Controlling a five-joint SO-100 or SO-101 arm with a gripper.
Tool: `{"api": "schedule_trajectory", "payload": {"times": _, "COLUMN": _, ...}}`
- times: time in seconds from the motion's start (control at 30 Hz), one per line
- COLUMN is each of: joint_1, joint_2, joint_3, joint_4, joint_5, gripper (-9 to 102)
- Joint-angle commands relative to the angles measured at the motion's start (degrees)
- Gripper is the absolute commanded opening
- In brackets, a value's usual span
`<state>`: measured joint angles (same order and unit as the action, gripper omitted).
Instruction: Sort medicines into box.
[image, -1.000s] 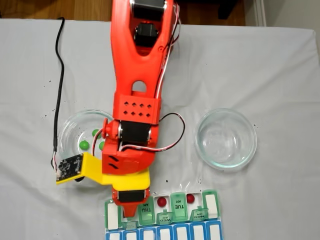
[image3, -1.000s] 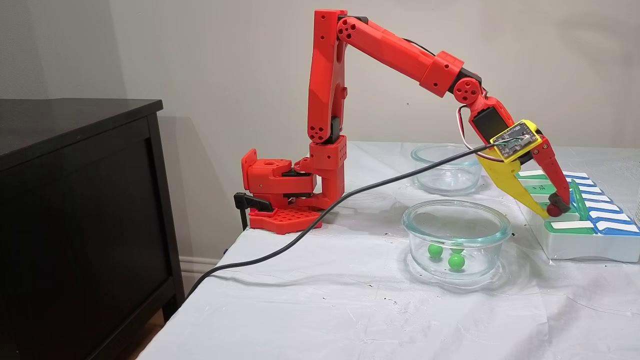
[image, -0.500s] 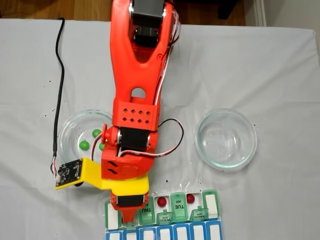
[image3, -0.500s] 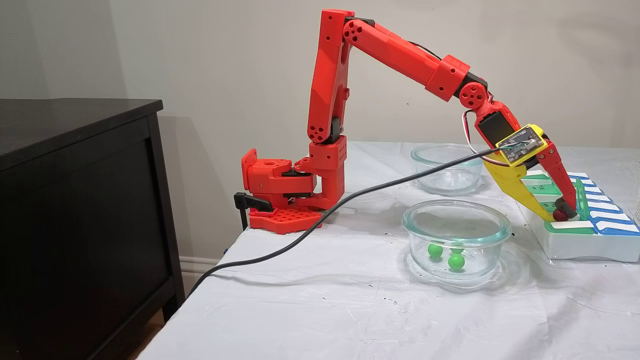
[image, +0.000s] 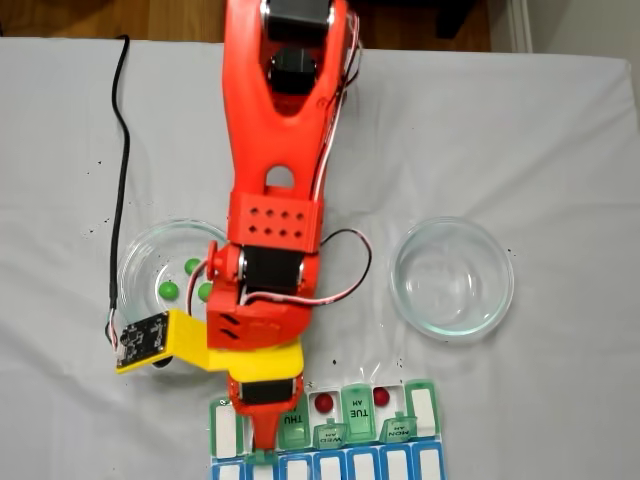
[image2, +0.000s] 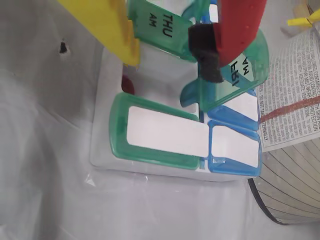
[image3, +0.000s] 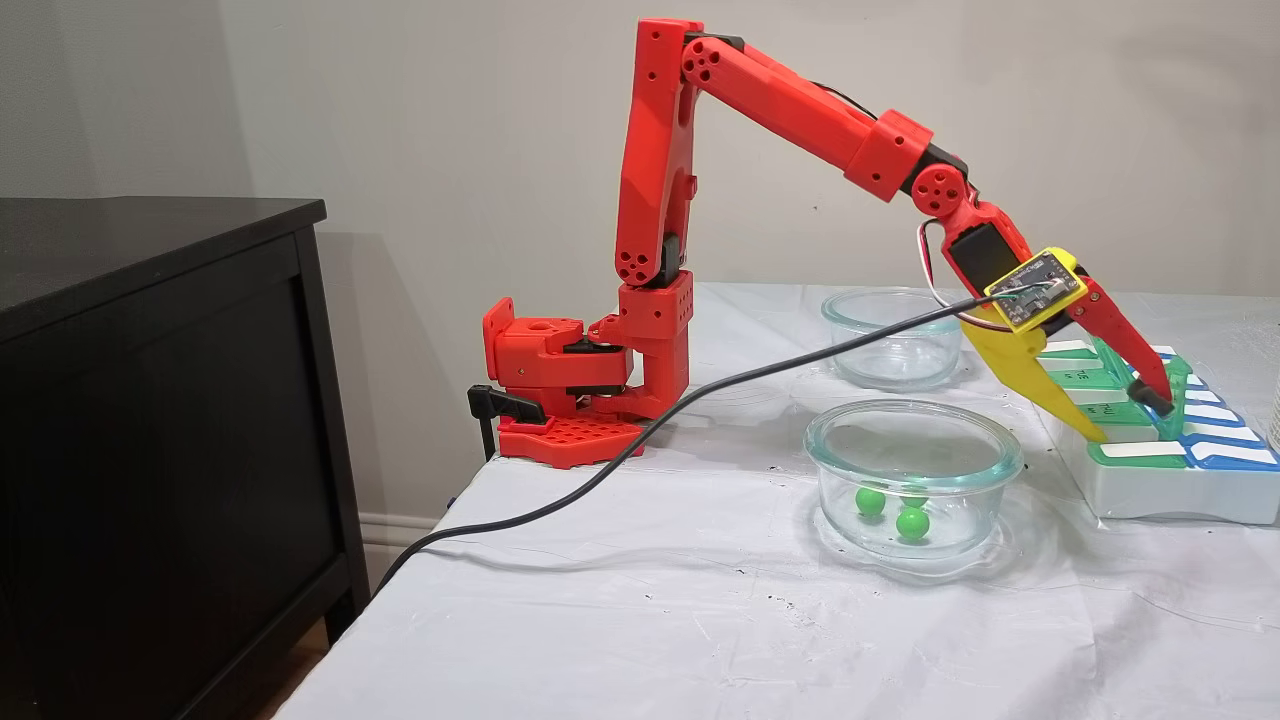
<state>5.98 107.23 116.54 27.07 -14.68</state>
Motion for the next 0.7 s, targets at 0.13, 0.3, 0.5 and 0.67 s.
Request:
{"api": "schedule_trajectory", "payload": {"times": 0.13, "joint_1": -0.44, "joint_2": 17.4, "joint_3": -3.25, "joint_4": 13.97, "joint_5": -2.81, "gripper": 0}}
{"api": "schedule_trajectory", "payload": {"times": 0.3, "joint_1": 0.53, "joint_2": 20.3, "joint_3": -5.98, "joint_4": 25.75, "joint_5": -5.89, "gripper": 0}}
{"api": "schedule_trajectory", "payload": {"times": 0.5, "joint_1": 4.48, "joint_2": 20.83, "joint_3": -9.23, "joint_4": 37.79, "joint_5": -13.97, "gripper": 0}}
{"api": "schedule_trajectory", "payload": {"times": 0.67, "joint_1": 8.7, "joint_2": 20.92, "joint_3": -8.44, "joint_4": 41.04, "joint_5": -19.86, "gripper": 0}}
